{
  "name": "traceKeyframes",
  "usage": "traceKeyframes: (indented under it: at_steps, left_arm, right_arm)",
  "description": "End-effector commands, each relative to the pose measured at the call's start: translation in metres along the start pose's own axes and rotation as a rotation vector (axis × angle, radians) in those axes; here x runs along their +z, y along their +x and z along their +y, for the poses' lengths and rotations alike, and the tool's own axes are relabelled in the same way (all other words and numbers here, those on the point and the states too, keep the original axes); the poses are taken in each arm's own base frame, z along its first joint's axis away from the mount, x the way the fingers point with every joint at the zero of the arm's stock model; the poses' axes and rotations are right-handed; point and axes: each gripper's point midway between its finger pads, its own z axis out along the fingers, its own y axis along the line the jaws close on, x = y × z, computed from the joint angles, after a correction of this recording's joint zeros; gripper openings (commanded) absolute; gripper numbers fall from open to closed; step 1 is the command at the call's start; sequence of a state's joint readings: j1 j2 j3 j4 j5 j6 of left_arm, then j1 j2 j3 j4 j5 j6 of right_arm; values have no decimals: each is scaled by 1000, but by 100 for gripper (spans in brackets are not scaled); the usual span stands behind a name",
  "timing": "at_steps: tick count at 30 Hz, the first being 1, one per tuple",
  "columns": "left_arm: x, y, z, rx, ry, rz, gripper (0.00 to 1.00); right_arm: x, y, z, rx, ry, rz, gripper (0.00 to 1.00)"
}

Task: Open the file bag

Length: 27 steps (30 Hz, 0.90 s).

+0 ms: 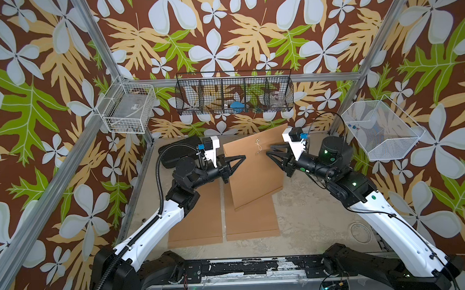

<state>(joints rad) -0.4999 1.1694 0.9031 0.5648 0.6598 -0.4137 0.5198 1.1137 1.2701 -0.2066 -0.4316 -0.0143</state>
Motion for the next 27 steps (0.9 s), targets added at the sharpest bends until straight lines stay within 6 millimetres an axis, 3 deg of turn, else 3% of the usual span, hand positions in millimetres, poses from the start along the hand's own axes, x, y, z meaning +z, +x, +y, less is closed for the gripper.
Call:
traceKeyframes:
  at_steps: [1, 27]
  left_arm:
    - [0, -5, -7, 12, 36, -12, 0]
    - [6, -5, -12, -20, 101, -13, 0]
  right_arm:
    - [6, -3, -12, -34, 53, 0, 32]
    - [29, 2, -4, -12, -40, 13, 31]
